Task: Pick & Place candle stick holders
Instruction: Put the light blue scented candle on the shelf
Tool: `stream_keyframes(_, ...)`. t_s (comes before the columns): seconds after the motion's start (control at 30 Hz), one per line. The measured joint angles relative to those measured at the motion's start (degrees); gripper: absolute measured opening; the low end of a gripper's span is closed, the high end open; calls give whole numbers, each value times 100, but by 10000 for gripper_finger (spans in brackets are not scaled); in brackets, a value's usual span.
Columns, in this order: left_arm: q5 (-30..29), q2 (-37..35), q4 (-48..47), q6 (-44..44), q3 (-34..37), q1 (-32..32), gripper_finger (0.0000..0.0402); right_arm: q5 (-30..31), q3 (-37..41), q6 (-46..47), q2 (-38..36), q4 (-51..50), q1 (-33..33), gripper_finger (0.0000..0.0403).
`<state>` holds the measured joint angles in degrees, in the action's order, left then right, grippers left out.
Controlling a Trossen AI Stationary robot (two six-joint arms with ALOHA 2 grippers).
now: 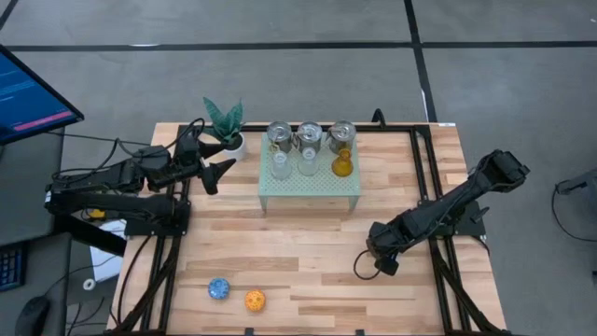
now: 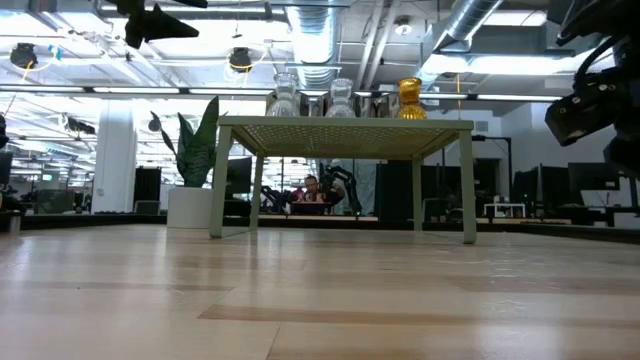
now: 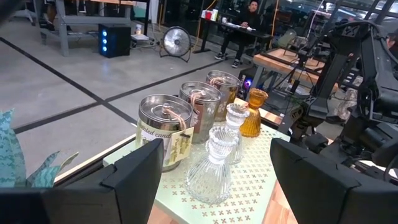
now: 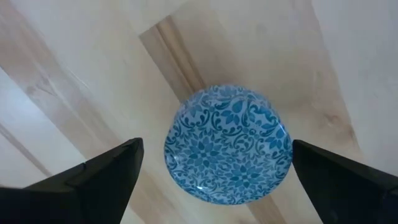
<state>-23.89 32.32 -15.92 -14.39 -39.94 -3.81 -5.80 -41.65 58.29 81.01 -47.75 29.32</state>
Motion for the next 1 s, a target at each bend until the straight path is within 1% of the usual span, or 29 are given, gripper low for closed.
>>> stream_keyframes(0.17, 1, -2, -20, 16, 0, -1, 296, 143, -1, 62, 40, 22, 74, 395)
stream_keyframes(0.27, 41, -2, -33, 17, 0, -1, 296, 166, -2, 54, 226, 31, 90, 393)
stream_keyframes(0.47, 49, 0, -79, 17, 0, -1, 296, 155, -1, -18, 705, 376, 218, 391)
stream_keyframes(0.57, 49, -2, -83, 17, 0, 0, 296, 131, -26, -18, 813, 398, 223, 386)
stream_keyframes(0.7, 49, -1, -85, 17, 0, 0, 296, 131, -22, 8, 810, 407, 208, 362)
stream_keyframes(0.9, 47, 0, -116, 17, 0, -1, 296, 131, -11, 73, 774, 411, 205, 302)
stream_keyframes(1.0, 47, -1, -118, 17, 0, 1, 296, 129, -11, 83, 771, 413, 205, 284)
